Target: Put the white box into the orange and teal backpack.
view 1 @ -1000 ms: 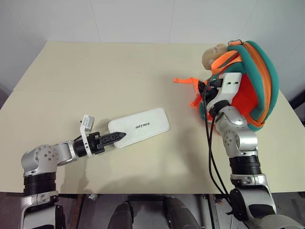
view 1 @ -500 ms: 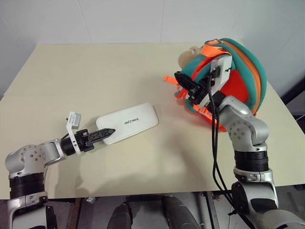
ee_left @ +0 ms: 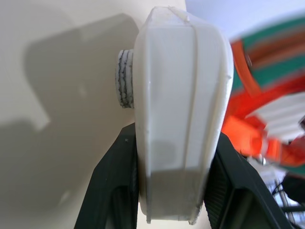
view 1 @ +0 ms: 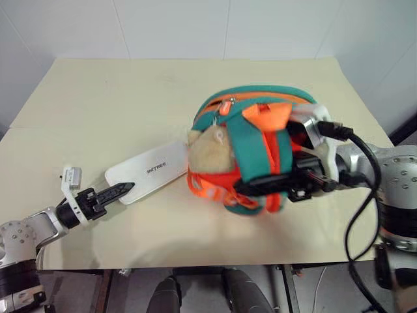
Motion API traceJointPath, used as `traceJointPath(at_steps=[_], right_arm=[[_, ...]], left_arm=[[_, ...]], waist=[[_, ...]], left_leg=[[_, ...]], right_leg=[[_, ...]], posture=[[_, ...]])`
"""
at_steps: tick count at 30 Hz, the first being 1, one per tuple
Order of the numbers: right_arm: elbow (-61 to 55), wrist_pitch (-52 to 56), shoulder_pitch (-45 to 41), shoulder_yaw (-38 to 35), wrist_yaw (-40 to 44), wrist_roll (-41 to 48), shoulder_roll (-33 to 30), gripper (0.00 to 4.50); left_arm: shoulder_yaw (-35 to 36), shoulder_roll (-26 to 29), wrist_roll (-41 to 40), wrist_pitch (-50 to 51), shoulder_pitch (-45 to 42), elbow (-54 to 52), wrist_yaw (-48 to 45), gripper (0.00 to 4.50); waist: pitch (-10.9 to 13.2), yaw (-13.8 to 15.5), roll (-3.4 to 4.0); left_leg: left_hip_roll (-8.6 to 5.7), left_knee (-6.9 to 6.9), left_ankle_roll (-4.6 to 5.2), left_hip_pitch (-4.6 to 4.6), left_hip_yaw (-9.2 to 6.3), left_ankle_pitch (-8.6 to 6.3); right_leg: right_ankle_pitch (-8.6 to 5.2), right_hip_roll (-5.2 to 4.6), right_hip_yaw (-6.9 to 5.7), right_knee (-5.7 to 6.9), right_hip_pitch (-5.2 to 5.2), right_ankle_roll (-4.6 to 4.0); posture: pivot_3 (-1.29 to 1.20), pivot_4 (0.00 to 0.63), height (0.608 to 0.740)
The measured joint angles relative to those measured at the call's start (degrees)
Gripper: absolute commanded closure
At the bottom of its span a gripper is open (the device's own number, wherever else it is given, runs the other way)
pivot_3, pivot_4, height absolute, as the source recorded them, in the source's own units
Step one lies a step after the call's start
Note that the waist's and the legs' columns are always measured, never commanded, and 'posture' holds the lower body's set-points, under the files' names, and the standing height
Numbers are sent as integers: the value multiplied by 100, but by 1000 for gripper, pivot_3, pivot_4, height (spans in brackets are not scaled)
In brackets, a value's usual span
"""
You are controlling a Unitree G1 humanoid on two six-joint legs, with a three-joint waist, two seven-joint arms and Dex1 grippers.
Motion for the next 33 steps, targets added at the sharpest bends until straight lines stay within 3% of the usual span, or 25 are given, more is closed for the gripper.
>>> traceJointPath(at_steps=[3, 9, 17, 25, 29, 33], right_arm=[[493, -274, 12, 400, 891, -732, -533, 4493], [1144, -853, -247, 902, 1680, -1679, -505, 4493], [1346, -1035, -276, 1023, 1872, -2091, -322, 4493], [1412, -1055, -274, 1034, 1914, -2285, -210, 4493], [1404, -1052, -255, 1029, 1909, -2289, -140, 4493], [1368, -1047, -191, 996, 1846, -2288, -34, 4493]], left_arm=[[184, -39, -146, -140, 235, -225, -35, 3145], [450, -154, -577, -557, 393, -778, -181, 3145], [1026, -106, -1698, -783, 563, -1613, -253, 3145], [1049, 329, -2278, -812, 574, -1786, -316, 3145], [817, 559, -2305, -825, 553, -1785, -491, 3145], [253, 853, -1803, -1144, 253, -1563, -981, 3145]], waist=[[0, 22, -1], [1, 15, -2], [2, 24, -3], [2, 15, -3], [2, 16, -3], [2, 19, -3]], left_leg=[[0, 0, -1, -2, 3, -3], [2, 0, -4, -3, 12, -8], [3, 3, -5, -5, 12, -15], [4, 6, -4, -4, 15, -15], [4, 6, -4, -4, 15, -15], [3, 7, -5, -3, 16, -14]], right_leg=[[1, 0, 0, -15, 2, 2], [3, 4, 9, -20, 0, 6], [2, 3, 9, -25, 1, 8], [1, 10, 13, -20, 0, 7], [1, 11, 13, -20, 0, 7], [1, 13, 13, -18, 1, 6]], posture=[[0, 150, 740], [0, 150, 740], [0, 150, 740], [0, 150, 740], [0, 150, 740], [0, 150, 740]])
